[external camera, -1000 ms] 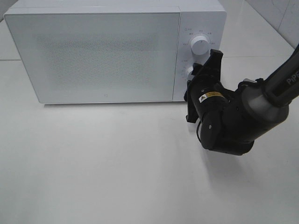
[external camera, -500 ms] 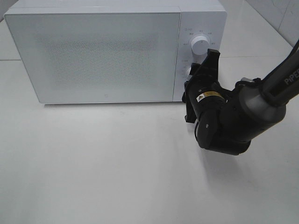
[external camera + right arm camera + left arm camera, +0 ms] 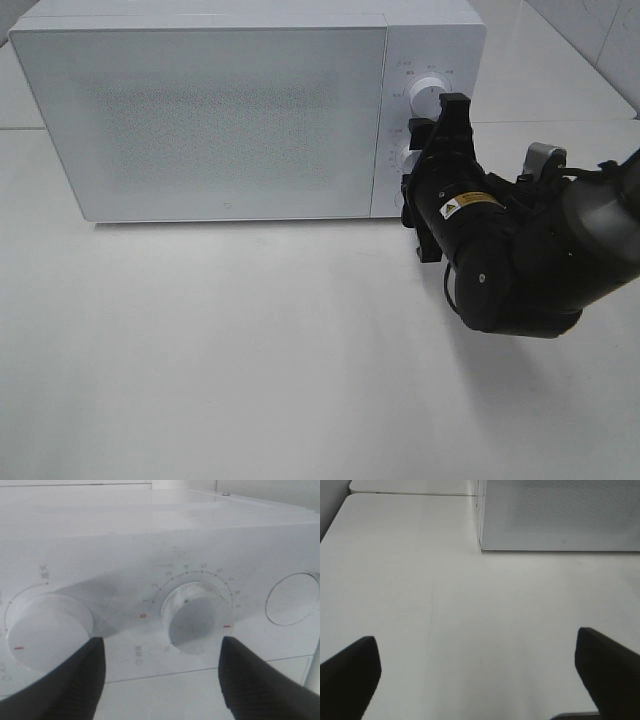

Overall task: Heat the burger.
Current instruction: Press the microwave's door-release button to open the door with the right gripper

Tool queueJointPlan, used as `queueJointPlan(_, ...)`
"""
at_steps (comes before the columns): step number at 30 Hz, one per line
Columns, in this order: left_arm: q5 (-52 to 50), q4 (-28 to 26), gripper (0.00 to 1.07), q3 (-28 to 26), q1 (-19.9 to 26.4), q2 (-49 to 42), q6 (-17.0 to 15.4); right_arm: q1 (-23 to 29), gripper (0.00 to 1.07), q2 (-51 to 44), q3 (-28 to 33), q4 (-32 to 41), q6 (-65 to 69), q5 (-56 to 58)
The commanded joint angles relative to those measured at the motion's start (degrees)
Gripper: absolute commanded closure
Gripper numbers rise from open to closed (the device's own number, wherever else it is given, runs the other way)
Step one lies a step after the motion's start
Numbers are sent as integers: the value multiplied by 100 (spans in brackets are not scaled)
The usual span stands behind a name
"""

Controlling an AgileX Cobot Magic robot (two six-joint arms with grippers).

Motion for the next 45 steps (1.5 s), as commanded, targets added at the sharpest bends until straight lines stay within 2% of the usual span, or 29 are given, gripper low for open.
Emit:
queueJointPlan(1, -69, 0, 9, 6, 11, -92, -29, -29, 43, -229, 172, -258, -464, 120)
queueJointPlan(6, -69, 0, 9, 6, 11, -92, -29, -29, 43, -561, 453, -493, -1066, 539)
queueJointPlan(8, -69, 0, 9, 6, 11, -92, -29, -40, 43, -882, 619, -848, -1650, 1077)
queueJointPlan(14, -69, 0, 9, 6, 11, -92, -29, -40, 43, -1226, 625, -1301, -2515, 1851)
queueJointPlan(16, -69, 0, 9, 6, 11, -92, -29, -40, 43, -1558, 625, -1536, -3421, 2647)
queueJointPlan(25, -69, 0, 9, 6, 11, -92, -29, -46, 43, -2183, 573, -1736, -5449, 4280)
queueJointPlan(30, -69, 0, 9, 6, 11, -92, -29, -46, 43, -2567, 246, -1770, -6927, 5741)
queueJointPlan(34, -69, 0, 9, 6, 11, -92, -29, -46, 43, -2699, 23, -1793, -7626, 6457)
queueJointPlan(35, -69, 0, 9, 6, 11, -92, -29, -46, 43, -2802, -115, -1793, -7998, 6956)
queueJointPlan(39, -69, 0, 9, 6, 11, -92, -29, -46, 43, -2945, -298, -1816, -8405, 7580)
queueJointPlan(45, -69, 0, 9, 6, 11, -92, -29, -46, 43, -3306, -487, -2338, -8634, 8858)
